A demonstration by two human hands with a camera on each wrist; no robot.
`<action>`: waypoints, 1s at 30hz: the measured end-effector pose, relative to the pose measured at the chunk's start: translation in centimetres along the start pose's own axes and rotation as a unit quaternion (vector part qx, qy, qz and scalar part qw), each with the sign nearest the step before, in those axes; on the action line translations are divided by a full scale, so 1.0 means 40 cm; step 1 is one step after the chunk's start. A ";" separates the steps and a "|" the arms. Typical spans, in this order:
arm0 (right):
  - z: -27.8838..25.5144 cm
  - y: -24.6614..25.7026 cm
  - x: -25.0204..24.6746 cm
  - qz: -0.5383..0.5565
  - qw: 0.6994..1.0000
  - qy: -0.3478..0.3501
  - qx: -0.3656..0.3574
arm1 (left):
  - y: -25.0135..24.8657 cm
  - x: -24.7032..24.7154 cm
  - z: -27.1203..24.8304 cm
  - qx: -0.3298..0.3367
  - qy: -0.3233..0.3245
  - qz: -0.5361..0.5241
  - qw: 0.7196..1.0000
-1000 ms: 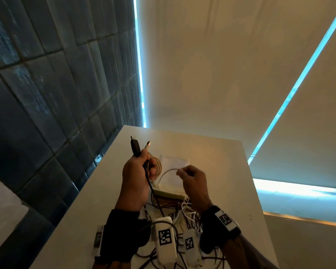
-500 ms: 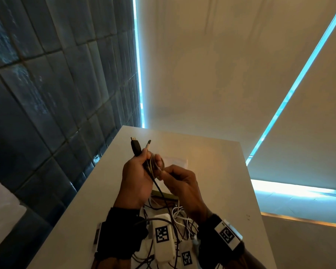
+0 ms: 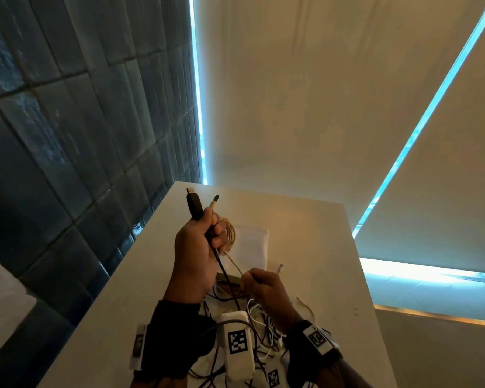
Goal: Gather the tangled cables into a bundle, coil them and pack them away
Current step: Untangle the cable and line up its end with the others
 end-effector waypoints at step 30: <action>-0.025 0.220 0.028 0.066 0.992 0.075 -0.072 | 0.011 0.003 0.026 -0.048 -0.038 -0.105 0.993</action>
Point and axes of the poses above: each hand's wrist, its own z-axis towards the middle knuckle, its own x-axis out of the palm, y = z × x, the point moved 4 cm from there along z, towards the middle knuckle, and after that the axes turned 5 degrees about x, right-handed, at the moved point
